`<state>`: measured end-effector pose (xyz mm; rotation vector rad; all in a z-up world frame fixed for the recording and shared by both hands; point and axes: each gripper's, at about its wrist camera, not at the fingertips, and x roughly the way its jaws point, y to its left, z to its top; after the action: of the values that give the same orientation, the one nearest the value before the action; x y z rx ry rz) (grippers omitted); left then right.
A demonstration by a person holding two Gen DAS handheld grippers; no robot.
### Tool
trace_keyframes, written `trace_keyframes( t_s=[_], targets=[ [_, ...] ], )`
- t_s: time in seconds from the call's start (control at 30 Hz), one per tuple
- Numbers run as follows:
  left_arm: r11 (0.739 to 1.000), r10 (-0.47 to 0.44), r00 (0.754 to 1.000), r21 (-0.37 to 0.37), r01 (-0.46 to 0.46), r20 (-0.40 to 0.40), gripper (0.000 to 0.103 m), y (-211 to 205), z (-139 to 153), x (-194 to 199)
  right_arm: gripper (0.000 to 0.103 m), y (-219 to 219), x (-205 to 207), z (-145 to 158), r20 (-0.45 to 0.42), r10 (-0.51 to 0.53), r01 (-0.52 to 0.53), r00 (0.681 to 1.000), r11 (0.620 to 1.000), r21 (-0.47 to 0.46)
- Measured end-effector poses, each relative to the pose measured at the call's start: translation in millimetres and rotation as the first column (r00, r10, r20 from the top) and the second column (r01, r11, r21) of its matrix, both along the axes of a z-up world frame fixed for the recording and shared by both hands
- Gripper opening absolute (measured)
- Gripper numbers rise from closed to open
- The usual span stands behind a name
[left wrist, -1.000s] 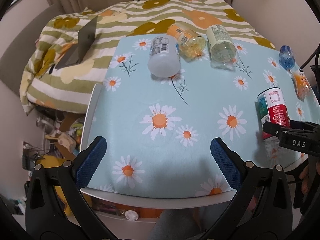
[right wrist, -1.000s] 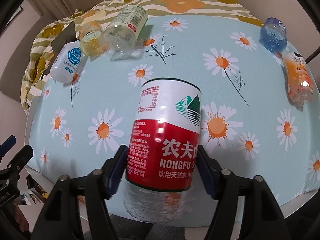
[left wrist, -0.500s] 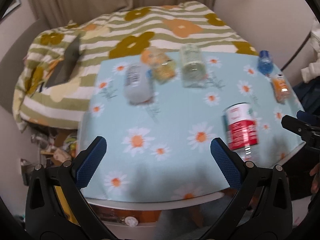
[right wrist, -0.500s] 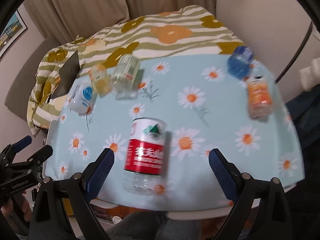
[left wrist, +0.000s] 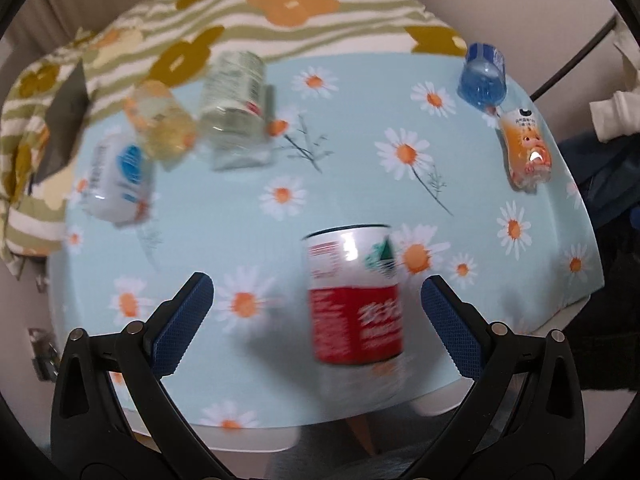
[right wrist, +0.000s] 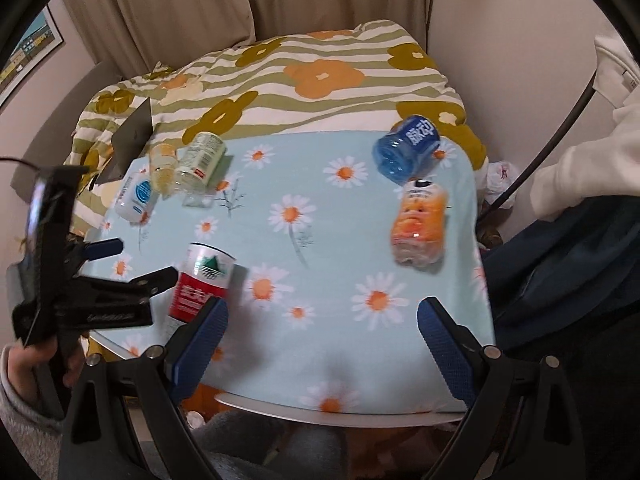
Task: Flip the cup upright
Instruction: 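Grasp the Nongfu bottle with the left gripper while the right gripper releases it, then rotate the held bottle upright with the left gripper and lower it to the cloth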
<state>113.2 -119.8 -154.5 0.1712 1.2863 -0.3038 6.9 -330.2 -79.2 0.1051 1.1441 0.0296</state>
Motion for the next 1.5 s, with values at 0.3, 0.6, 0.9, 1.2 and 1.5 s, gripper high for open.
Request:
trace_keyframes(
  t_s=[0.3,0.6,0.9,1.2,1.5],
  targets=[
    [0.994,0.110,0.983,0.019,-0.109,-0.147,0.103,-14.8,-42.6,20.9,0.095,-33.9,14.5,-31.8,-0.042,0.055,-0.053,0.998,0.998,0.040],
    [0.988,0.152,0.952,0.004,-0.157,-0.264,0.094,-14.9,-65.3,32.3,0.095,-40.5,29.3,-52.9,-0.069,0.093,-0.089,0.993,0.994,0.061],
    [0.988,0.141,0.944,-0.020,-0.153,-0.297,0.067,-11.3,-73.2,29.5,0.095,-38.2,36.9,-55.3,-0.063,0.091,-0.086,0.994,0.993,0.076],
    [0.983,0.112,0.982,-0.130,-0.132,-0.151,0.067,1.1,-4.6,9.3,0.095,-32.7,29.2,-28.6,-0.004,0.078,-0.077,0.997,0.994,0.079],
    [0.963,0.188,0.940,-0.240,-0.120,0.285,0.067,13.6,24.3,-23.8,0.095,-21.9,14.5,-23.2,0.071,0.052,-0.060,0.996,0.991,0.117]
  ],
)
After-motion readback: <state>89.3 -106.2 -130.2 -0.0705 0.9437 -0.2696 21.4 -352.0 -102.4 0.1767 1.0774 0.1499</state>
